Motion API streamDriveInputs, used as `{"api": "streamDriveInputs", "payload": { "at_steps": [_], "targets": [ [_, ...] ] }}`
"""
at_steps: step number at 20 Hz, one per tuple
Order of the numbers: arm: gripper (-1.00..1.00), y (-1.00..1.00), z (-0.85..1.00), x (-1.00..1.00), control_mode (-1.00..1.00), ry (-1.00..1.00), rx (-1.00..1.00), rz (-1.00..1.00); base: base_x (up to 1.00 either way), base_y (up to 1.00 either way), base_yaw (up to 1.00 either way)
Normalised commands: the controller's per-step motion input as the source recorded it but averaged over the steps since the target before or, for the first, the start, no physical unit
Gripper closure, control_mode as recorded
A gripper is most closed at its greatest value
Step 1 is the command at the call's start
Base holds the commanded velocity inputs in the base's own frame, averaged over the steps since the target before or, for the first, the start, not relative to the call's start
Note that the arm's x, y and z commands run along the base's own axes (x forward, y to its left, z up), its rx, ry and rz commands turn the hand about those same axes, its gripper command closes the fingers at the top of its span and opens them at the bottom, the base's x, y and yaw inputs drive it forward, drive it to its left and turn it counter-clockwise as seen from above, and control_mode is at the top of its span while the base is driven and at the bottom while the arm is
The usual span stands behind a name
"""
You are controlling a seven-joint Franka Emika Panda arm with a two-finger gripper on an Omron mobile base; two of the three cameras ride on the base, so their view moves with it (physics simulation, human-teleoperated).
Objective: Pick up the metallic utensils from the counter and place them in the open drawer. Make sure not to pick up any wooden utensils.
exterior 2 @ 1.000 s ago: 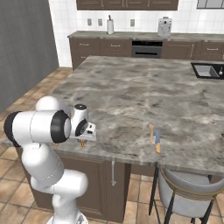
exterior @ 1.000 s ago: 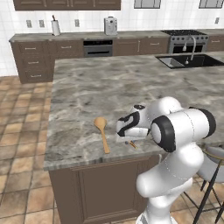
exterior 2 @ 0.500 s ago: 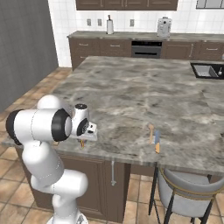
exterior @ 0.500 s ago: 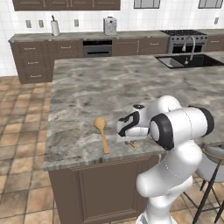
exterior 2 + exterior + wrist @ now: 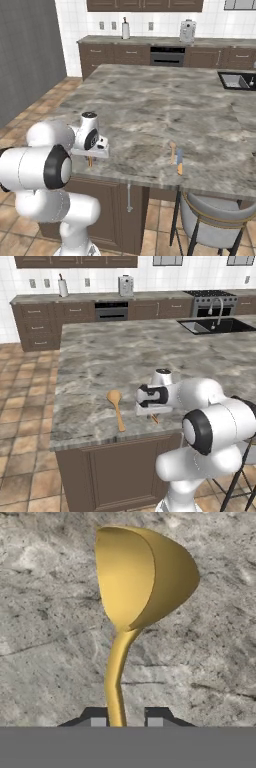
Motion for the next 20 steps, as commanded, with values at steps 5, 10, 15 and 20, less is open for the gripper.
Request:
{"api": "streamDriveInputs", "payload": {
  "at_steps": [5,10,15,20],
  "targets": [
    [1.0,-0.04,0.8,-0.6,-1.0,-0.02,0.0,0.0,0.0,0.0,0.0],
    [1.0,-0.16,0.83,-0.44,-1.0,0.02,0.0,0.0,0.0,0.0,0.0],
    [1.0,-0.04,0.64,-0.6,-1.0,-0.01,0.0,0.0,0.0,0.0,0.0],
    [1.0,0.0,0.6,-0.51,-1.0,-0.09,0.0,0.0,0.0,0.0,0.0]
  ]
}}
